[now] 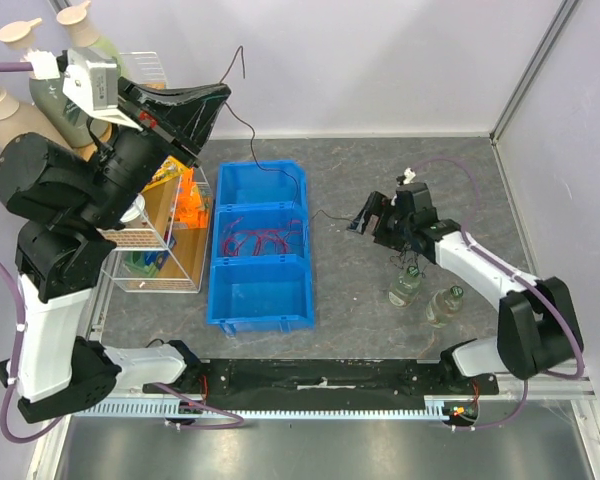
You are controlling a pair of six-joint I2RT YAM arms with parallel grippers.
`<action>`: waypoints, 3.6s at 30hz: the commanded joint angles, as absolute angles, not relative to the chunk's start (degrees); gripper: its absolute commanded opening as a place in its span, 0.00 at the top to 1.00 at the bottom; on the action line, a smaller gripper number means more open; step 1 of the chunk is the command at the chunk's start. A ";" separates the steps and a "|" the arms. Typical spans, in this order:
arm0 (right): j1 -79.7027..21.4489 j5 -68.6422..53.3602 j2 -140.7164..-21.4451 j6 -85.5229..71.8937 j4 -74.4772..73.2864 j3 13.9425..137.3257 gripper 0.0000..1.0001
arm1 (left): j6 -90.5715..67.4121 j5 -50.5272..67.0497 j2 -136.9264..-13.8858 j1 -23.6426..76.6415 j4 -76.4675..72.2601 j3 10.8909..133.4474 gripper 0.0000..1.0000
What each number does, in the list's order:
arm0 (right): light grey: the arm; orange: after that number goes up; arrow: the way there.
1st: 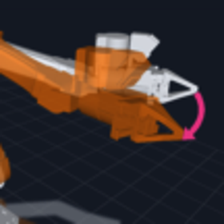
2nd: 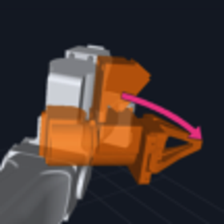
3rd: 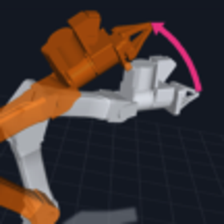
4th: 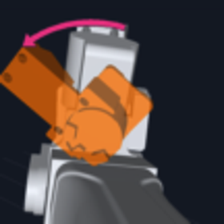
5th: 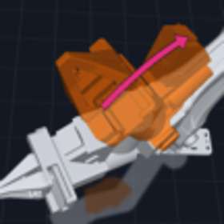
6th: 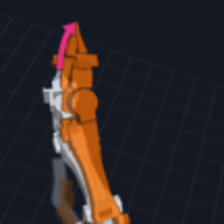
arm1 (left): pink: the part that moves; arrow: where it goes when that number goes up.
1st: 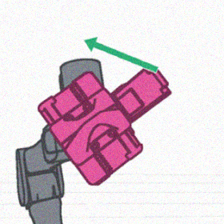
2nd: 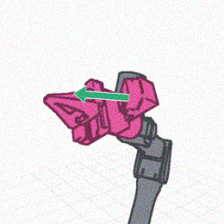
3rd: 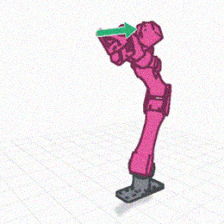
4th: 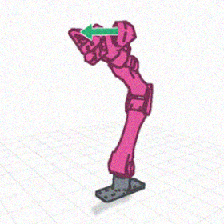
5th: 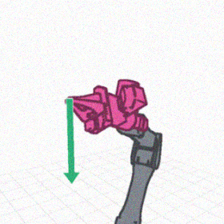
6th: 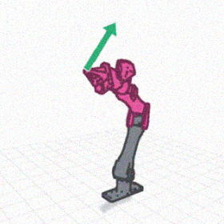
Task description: Untangle the cables
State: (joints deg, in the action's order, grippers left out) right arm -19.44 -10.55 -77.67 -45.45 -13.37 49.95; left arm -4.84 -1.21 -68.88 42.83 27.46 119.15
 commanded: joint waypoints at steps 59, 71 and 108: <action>-14.75 -20.90 -81.48 -24.18 -36.48 97.83 1.00 | -8.26 1.50 -69.79 42.71 22.32 101.25 0.98; -37.34 -23.20 -74.18 -26.19 -24.53 85.79 1.00 | -5.71 -6.32 -59.51 42.71 40.86 92.56 0.98; -59.41 -13.71 -94.31 -24.34 -11.43 71.90 0.99 | -38.76 -6.85 -49.93 42.71 48.52 50.10 0.64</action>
